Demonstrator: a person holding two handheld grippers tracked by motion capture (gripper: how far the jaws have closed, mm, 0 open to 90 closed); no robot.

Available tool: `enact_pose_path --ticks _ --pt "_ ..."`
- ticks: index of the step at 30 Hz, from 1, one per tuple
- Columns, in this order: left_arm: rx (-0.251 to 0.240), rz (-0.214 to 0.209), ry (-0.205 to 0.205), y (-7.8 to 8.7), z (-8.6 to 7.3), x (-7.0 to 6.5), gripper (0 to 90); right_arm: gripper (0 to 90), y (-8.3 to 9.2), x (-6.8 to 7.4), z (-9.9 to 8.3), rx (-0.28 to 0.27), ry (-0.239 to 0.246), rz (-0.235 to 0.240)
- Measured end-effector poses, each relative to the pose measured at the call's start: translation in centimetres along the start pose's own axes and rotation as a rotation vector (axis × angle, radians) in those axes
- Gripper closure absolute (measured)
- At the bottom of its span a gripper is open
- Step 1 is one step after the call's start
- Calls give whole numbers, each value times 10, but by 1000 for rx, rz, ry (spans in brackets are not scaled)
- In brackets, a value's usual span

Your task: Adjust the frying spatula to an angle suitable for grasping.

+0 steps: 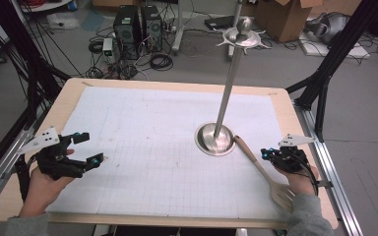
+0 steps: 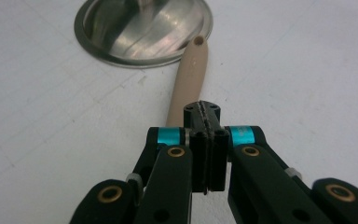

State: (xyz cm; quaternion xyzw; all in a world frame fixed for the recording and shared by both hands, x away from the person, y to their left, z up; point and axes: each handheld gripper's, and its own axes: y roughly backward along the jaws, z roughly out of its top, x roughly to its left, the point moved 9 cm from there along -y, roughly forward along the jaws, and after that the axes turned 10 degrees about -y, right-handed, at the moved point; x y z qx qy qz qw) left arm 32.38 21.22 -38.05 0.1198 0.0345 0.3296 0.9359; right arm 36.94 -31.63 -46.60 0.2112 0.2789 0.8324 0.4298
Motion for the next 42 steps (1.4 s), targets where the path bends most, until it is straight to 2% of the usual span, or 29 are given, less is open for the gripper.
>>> enact_pose_path --ticks 3,5,6,9,11,13,19,21,24,26,29,31,36,39,42 --pt "-6 2 2 2 1 1 27 895 10 0 3 -33 -20 2" --pt "-10 5 2 3 2 2 27 872 17 1 4 -50 -15 -14" --pt "-11 6 2 4 2 2 27 842 19 2 4 -57 -17 -8" --pt "-17 8 5 5 3 3 27 747 24 3 3 -50 -12 -14" --pt "-16 7 4 5 3 3 28 621 27 4 2 -57 -24 -17" --pt "-22 9 0 7 5 3 27 588 30 3 2 -68 -52 -24" --pt "-35 10 7 8 7 4 27 373 38 5 1 -102 -56 -43" --pt "-33 3 4 5 8 3 27 299 42 7 0 -94 -65 -41" --pt "-32 -5 0 2 8 2 27 164 45 11 -6 -52 -70 -14" --pt "-31 -10 0 0 9 1 27 146 49 13 -9 -49 -45 -43" --pt "-33 -15 2 -1 9 2 28 104 54 14 -6 -88 -77 -10" --pt "-38 -15 6 -2 10 3 27 103 58 13 -6 -100 -91 -19" --pt "-45 -21 7 -4 12 3 27 103 64 12 -2 -129 -132 -8" --pt "-45 -26 6 -6 12 3 27 104 64 13 0 -152 -139 -10" --pt "-39 -27 5 -7 12 3 27 104 58 16 -4 -148 -130 -17"
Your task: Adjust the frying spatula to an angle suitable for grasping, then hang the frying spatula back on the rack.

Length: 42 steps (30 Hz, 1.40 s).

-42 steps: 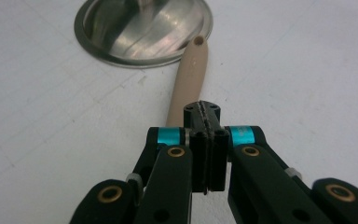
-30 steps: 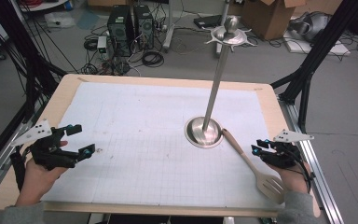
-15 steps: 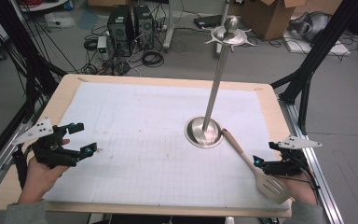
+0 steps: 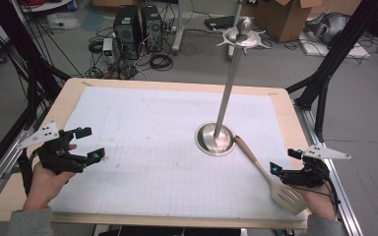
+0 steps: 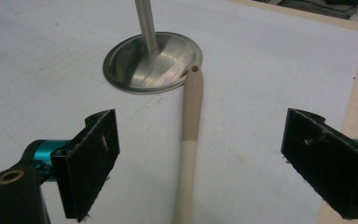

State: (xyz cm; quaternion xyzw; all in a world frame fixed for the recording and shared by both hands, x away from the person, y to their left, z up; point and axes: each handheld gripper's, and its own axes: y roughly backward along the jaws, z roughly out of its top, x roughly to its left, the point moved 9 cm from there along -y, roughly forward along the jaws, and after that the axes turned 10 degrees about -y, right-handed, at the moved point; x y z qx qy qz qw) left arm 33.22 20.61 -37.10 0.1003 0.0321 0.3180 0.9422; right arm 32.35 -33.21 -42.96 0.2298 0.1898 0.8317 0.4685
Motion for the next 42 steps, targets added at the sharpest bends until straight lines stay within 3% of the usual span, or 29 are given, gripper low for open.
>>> enact_pose_path --ticks 3,30,42 --pt "-3 -4 -1 -1 0 -1 27 104 -6 -1 -2 6 -9 15" --pt "3 -14 -14 -4 1 -3 28 104 -6 -7 -7 27 -19 -20" --pt "10 -13 -10 -5 -1 -2 27 104 -23 -5 -15 58 -15 -5"
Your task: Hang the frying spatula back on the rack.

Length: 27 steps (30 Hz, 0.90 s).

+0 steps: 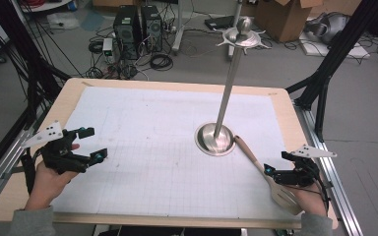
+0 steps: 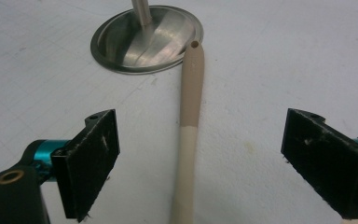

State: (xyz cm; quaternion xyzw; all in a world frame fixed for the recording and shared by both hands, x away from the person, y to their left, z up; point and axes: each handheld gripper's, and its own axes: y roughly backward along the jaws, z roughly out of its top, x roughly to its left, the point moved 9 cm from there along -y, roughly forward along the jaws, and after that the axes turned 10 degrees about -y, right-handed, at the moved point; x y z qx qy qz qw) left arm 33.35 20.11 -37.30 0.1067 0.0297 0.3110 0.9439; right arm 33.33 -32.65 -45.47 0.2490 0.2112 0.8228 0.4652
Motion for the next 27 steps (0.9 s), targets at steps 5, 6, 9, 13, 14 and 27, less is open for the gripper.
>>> enact_pose_path --ticks 5,6,9,13,14,27 --pt "-3 1 4 0 0 0 27 104 -5 1 -1 7 5 -4" --pt "-2 1 4 0 0 0 27 104 -7 1 -2 12 7 -5" --pt "-1 1 2 0 0 0 27 104 -9 1 -4 24 3 -12" --pt "1 1 2 0 -1 0 28 104 -12 0 -6 42 0 -27" --pt "2 1 2 0 -1 0 27 104 -12 0 -7 46 -3 -31" --pt "6 -2 5 -2 -3 0 27 138 -21 -2 -17 86 -2 -27"
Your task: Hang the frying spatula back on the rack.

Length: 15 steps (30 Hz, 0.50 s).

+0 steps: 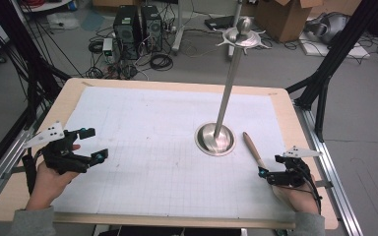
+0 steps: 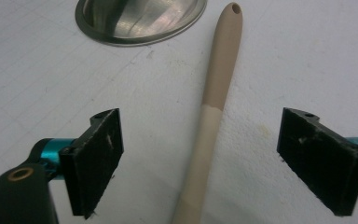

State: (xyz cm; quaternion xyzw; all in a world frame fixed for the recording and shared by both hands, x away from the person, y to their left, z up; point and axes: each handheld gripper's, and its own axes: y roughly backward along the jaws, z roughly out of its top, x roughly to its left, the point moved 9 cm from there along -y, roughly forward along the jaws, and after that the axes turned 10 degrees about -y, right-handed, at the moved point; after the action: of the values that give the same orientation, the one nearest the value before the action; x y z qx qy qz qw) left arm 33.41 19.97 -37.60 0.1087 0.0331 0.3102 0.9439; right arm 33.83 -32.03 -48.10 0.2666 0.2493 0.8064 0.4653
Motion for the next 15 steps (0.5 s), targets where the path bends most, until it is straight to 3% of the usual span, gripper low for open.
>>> enact_pose_path --ticks 15 --pt "2 1 4 0 -1 1 27 150 -9 -3 -8 33 -19 0"
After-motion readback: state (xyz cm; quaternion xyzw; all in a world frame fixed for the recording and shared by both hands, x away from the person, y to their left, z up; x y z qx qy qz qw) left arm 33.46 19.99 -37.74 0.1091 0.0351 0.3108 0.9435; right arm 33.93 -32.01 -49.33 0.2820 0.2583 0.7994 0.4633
